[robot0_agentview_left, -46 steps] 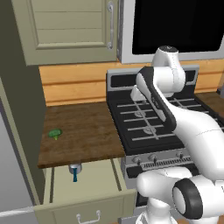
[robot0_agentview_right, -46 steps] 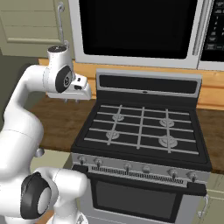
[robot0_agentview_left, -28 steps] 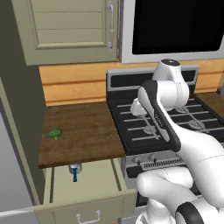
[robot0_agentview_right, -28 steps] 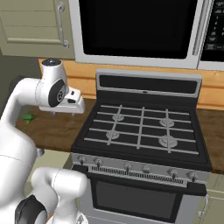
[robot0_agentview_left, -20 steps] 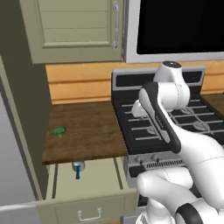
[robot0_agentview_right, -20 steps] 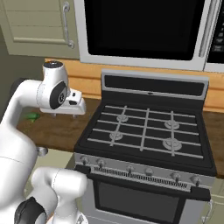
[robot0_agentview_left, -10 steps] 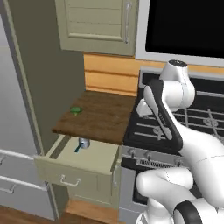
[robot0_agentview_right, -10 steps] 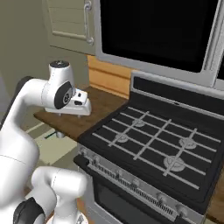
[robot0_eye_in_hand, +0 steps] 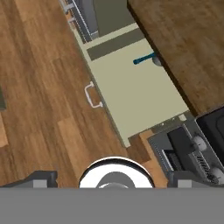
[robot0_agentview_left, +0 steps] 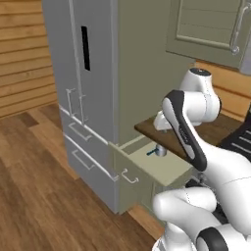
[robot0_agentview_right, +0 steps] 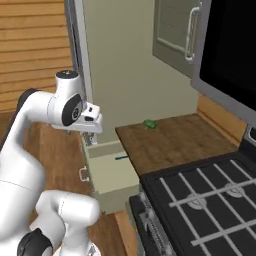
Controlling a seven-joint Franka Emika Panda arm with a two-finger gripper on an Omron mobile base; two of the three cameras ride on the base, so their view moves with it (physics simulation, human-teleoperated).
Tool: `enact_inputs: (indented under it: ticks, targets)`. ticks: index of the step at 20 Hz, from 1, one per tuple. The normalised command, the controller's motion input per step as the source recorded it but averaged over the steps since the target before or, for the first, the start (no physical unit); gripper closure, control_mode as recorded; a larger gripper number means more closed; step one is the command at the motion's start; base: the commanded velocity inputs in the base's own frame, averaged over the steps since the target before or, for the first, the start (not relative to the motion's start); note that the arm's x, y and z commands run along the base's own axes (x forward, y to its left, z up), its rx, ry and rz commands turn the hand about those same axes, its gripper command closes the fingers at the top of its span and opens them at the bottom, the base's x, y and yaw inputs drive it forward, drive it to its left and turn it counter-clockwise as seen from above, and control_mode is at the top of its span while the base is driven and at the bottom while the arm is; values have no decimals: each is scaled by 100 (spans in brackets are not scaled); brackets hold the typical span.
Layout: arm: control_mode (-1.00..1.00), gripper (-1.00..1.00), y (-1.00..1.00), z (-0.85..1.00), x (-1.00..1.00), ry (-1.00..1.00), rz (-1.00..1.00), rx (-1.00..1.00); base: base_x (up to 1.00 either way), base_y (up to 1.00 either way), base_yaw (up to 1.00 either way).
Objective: Pick the measuring cup from the drawer and place it on the counter.
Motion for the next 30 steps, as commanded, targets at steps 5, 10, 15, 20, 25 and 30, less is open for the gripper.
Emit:
enact_inputs:
  ticks: [5,10,15,20,25,30]
  targets:
    - [100,-100,0,0,0,0,0,0,42,-62,50]
    - [-100,-100,0,-16,3,6,7,1,0,-10,10]
    - [-100,-100,2,-29,56,16,13,0,0,0,0]
    - [-100,-100,16,-17,24,13,13,-3,0,0,0]
    - [-100,-100,34,-43,46,1,-3,-8,0,0,0]
    - [-100,-100,5,-44,1,-2,-5,0,0,0,0]
